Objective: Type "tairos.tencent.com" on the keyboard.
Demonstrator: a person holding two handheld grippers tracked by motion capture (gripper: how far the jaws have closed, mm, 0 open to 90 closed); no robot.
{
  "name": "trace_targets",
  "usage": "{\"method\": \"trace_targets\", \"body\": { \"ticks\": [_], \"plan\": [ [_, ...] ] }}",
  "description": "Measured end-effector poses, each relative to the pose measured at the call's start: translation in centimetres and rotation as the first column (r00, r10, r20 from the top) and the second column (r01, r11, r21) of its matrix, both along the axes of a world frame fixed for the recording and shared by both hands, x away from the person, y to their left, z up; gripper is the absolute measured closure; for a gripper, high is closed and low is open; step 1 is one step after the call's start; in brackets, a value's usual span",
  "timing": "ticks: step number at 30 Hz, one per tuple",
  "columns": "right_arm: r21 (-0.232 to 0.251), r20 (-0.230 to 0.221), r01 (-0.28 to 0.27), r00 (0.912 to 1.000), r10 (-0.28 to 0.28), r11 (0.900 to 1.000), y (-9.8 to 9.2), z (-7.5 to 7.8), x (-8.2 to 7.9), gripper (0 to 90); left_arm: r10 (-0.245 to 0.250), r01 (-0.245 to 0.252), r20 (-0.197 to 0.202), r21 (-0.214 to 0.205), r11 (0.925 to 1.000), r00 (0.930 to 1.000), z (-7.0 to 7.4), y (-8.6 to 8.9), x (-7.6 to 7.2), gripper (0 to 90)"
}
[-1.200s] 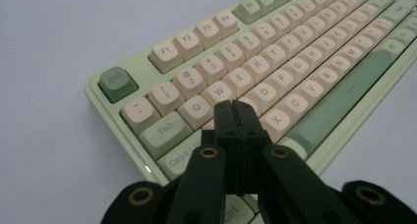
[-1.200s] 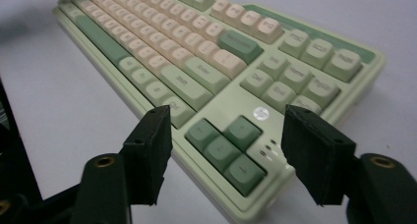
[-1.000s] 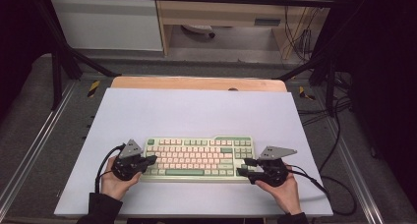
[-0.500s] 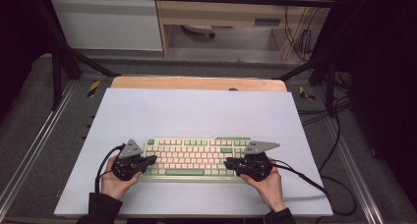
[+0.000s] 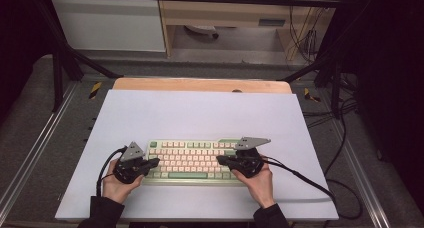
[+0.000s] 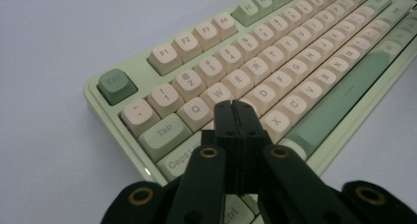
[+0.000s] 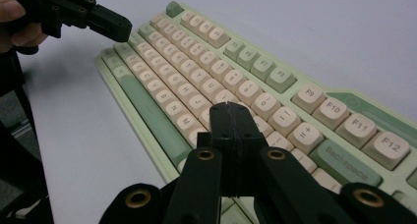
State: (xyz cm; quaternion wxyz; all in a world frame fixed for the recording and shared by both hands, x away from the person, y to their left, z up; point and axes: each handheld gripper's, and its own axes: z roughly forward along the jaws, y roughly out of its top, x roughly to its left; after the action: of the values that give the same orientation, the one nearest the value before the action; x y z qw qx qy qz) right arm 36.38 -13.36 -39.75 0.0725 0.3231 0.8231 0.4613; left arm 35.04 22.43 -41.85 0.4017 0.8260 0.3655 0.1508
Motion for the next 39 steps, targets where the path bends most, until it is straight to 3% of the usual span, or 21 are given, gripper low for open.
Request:
{"method": "trace_targets", "body": {
  "ticks": [12,21,39],
  "plan": [
    [-0.031,-0.006,0.049,0.9987,-0.05,0.9983,3.0,-0.9,1.5,90.0,-0.004,0.004,0.003,0.001,1.0,1.0,0.0,0.0,0.0,90.0],
    [-0.054,-0.009,0.044,0.999,-0.044,0.9976,5.0,-1.7,2.3,90.0,-0.005,0.005,0.003,0.0,1.0,1.0,0.0,0.0,0.0,90.0],
    [-0.085,-0.024,0.044,0.9987,-0.046,0.9954,6.2,-3.3,3.0,90.0,-0.005,0.005,0.004,0.0,1.0,1.0,0.0,0.0,0.0,90.0]
  ]
}}
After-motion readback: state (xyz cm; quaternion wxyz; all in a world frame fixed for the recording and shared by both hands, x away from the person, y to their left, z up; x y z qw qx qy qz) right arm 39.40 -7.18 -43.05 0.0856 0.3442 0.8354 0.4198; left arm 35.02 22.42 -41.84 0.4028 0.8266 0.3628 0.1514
